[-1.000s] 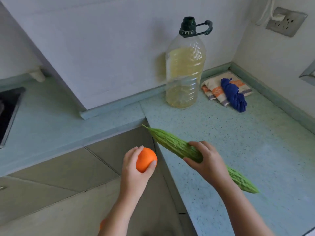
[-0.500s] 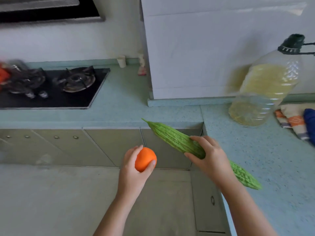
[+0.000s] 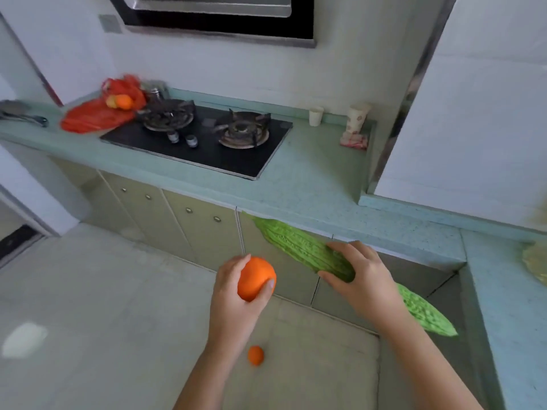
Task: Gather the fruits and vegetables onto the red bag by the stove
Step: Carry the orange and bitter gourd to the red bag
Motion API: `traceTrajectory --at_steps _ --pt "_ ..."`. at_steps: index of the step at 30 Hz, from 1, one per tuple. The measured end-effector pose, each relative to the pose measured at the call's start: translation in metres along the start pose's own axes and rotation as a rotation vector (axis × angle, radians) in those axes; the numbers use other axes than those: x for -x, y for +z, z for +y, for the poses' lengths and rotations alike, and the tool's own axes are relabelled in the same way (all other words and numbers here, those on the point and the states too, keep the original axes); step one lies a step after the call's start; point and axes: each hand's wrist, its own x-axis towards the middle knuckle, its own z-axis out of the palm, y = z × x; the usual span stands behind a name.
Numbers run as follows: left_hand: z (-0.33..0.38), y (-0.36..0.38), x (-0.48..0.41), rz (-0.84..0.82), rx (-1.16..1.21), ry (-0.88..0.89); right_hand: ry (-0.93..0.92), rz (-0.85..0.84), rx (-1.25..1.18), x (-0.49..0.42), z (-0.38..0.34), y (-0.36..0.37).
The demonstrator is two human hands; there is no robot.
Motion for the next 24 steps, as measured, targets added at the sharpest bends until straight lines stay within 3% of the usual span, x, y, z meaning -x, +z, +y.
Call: traceTrajectory --at_steps 14,24 --pt "-0.14 -0.209 -0.067 0.29 -0.003 -0.286 -0.228 -0.233 -0.116 -0.098 -0.203 0.187" --pt "-0.199 -0.297 -0.074 0.445 -0.015 -0.395 -0.401 -0.416 -0.173 -0.13 -0.31 0.283"
